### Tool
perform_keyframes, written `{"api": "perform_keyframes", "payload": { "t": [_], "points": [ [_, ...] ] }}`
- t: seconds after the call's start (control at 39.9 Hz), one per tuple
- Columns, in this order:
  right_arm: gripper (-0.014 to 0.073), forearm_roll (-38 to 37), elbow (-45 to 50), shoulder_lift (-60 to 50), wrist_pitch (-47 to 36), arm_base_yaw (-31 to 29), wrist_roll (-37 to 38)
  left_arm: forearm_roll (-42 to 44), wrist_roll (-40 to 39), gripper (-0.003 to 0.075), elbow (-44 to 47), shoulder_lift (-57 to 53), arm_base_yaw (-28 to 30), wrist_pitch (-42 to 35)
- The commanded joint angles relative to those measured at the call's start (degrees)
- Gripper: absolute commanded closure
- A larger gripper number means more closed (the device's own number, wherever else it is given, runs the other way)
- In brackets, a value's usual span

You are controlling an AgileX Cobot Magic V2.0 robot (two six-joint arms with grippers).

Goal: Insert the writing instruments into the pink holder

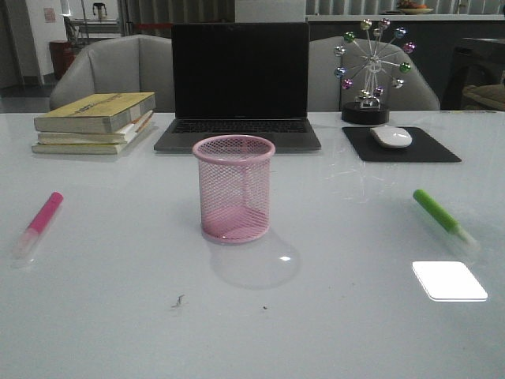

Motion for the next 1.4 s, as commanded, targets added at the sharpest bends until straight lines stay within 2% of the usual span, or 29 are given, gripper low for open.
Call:
{"api": "perform_keyframes", "payload": {
  "t": [0.0, 0.25, 0.58, 0.83, 1.38],
  "points": [
    [0.0084, 0.2, -7.6, 4.1, 3.9, -0.1, -1.8, -0.6, -0.6, 0.0325, -2.5, -0.1, -0.3, -2.8],
    [0.0084, 0.5, -19.6, 16.3, 10.0, -0.1, -3.3, -0.6, -0.6, 0.0325, -2.5, -0.1, -0.3, -2.7],
    [0.0084, 7.5, -28.9, 28.0, 16.1, 0.2, -10.3, -0.6, -0.6, 0.0325, -2.5, -0.1, -0.3, -2.5],
    [0.0084, 7.5, -29.9, 33.5, 16.5, 0.6, -10.3, -0.6, -0.6, 0.0325, -2.5, -0.1, -0.3, -1.8],
    [0.0084, 7.6, -29.9, 38.3, 17.7, 0.6, -11.2, -0.6, -0.4, 0.0325, -2.5, -0.1, -0.3, -0.1]
  ]
}}
